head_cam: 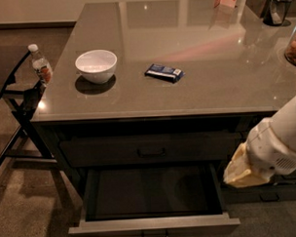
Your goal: Close middle drawer
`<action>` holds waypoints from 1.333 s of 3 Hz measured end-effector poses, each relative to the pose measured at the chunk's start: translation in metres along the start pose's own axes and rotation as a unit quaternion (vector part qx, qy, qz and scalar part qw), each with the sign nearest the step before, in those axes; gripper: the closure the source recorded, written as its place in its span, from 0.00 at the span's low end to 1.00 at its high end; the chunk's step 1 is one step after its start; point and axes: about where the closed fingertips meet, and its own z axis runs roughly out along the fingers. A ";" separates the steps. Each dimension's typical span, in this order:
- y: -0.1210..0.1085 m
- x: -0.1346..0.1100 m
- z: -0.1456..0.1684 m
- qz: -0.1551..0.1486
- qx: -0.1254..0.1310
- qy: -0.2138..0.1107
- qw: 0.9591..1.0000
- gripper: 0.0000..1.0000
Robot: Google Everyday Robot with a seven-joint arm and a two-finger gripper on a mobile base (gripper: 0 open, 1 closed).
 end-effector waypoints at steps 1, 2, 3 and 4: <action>0.006 0.014 0.051 0.034 -0.004 -0.029 0.999 1.00; 0.008 0.033 0.091 0.061 0.022 -0.068 0.996 1.00; 0.005 0.051 0.121 0.073 0.070 -0.102 0.990 1.00; -0.008 0.060 0.133 0.054 0.100 -0.114 0.987 1.00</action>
Offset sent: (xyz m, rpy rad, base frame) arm -0.0065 -0.0052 -0.1530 0.2224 -0.1383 -0.2628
